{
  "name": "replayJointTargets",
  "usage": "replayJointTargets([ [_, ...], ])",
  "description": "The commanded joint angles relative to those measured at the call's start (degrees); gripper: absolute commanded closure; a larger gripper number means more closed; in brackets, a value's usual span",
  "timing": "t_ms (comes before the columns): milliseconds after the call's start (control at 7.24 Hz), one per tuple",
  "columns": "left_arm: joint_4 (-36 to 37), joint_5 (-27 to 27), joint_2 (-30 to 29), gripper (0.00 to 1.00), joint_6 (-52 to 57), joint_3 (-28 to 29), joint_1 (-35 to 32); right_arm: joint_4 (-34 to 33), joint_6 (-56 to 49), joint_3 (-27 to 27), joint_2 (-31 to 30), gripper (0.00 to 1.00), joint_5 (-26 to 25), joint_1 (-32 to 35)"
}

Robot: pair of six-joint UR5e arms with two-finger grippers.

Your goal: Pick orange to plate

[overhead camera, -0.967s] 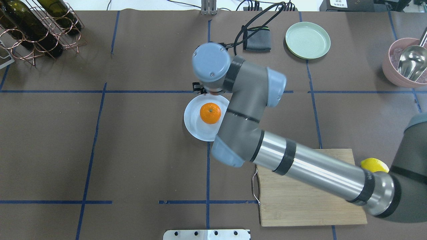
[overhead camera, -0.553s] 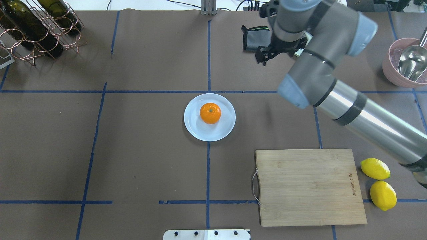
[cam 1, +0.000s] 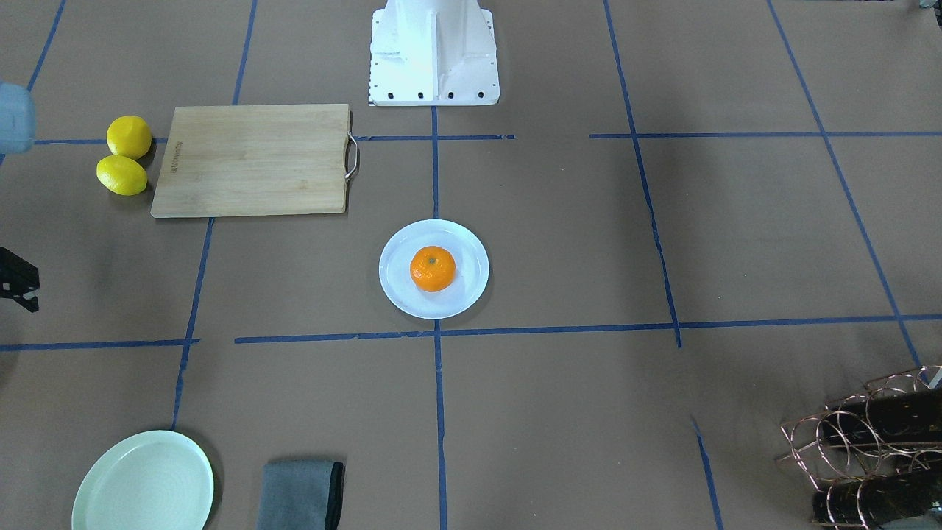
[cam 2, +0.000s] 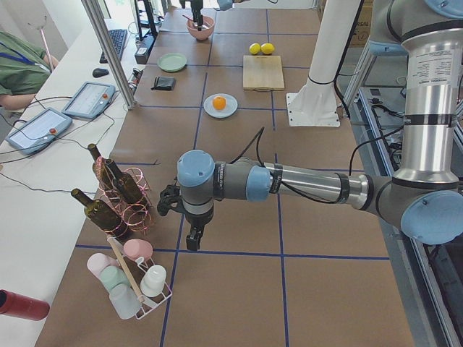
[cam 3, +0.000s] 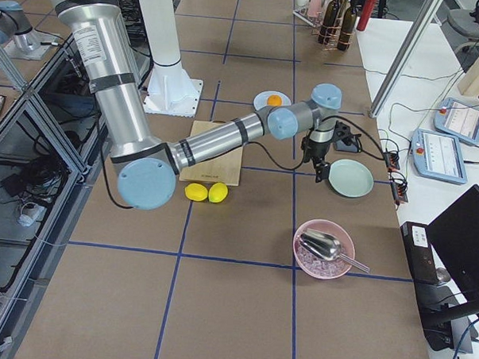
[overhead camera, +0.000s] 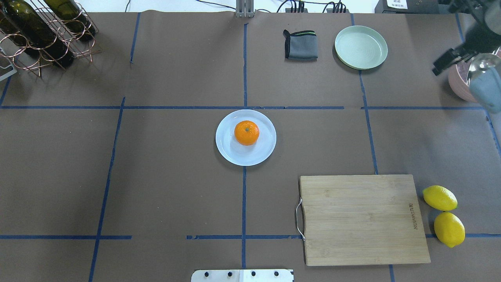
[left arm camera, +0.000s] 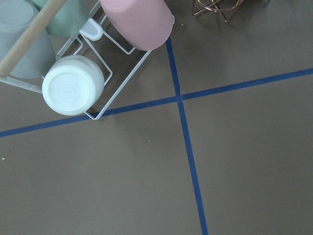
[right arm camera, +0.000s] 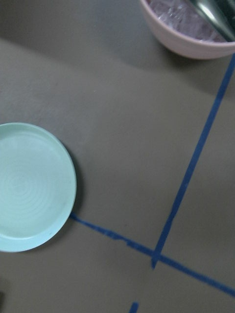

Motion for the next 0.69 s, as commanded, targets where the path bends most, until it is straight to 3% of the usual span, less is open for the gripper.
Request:
replayJointTargets([
  [0, 0.0, -1.6, 0.6, 0.00, 0.0, 0.2, 0.0, 12.6, -1.2, 2.2, -16.5, 0.00, 0.5, 5.6],
  [276, -0.1, -1.6, 0.7, 0.00, 0.0, 0.1, -0.1, 14.8, -1.4, 1.2, -22.5, 0.00, 1.0, 9.8],
  [415, -0.1, -1.6, 0.7, 0.00, 0.0, 0.2, -0.1, 14.5, -2.0, -0.3, -22.7, 0.00, 1.6, 13.1],
  [553, -0.1, -1.6, 0.7, 0.00, 0.2, 0.5, -0.1, 11.5, -2.8, -0.7, -22.2, 0.00, 6.4, 15.4],
])
